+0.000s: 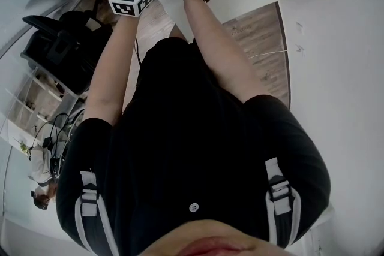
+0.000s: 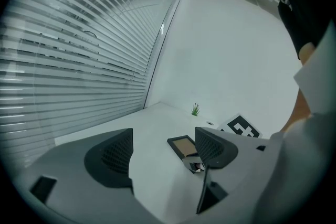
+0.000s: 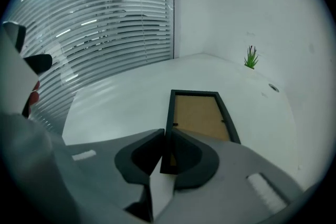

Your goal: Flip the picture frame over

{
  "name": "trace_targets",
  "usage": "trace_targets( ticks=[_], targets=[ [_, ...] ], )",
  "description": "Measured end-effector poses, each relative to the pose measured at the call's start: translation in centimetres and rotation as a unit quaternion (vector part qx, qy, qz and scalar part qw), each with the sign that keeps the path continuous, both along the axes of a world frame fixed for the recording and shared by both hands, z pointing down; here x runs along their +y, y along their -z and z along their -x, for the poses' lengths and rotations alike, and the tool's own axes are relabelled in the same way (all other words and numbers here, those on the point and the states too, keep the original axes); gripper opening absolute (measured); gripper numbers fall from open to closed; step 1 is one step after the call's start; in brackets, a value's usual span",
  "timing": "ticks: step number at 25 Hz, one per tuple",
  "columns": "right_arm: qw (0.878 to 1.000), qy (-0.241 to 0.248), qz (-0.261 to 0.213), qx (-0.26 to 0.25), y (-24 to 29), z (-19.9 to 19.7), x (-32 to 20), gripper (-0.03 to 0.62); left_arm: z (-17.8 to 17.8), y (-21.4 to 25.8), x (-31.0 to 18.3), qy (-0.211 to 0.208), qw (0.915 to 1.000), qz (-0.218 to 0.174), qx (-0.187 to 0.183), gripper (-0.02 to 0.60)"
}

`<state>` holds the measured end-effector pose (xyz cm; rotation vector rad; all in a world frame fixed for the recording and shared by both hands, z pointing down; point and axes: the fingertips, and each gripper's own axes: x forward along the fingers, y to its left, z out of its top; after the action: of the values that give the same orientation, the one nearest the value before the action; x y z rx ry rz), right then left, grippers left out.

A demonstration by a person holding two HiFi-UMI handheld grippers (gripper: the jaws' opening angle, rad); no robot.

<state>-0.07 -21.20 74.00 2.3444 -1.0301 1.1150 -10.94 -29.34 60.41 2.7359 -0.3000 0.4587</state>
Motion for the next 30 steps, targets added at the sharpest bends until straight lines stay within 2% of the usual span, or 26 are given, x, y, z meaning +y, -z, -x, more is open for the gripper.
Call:
trace_targets(
  ticks=[4,12,23,30],
  targets=[
    [1.0,-0.009,-0.013,-0.019,0.4,0.0,0.1,0.051,0.4,0.5,-0.3,0.005,1.0,0.0,0.003,0.374],
    [0.999,0.011,-0.03,-0.025,3.2,-0.9,-0.1,0.049,1.3,2.3,-0.1,0.011,0.9998,-0.015,0.011,0.374],
    [0.996,0.072,-0.055,-0.026,6.1,-0.9,-0.6,0.049,1.4,4.7,1.2,0.035,0.9986,-0.028,0.027,0.374],
    [0.988,0.131,-0.078,-0.034,7.9,-2.5,0.6,0.049,0.3,6.8,4.2,0.074,0.9955,-0.048,0.034,0.374]
  ],
)
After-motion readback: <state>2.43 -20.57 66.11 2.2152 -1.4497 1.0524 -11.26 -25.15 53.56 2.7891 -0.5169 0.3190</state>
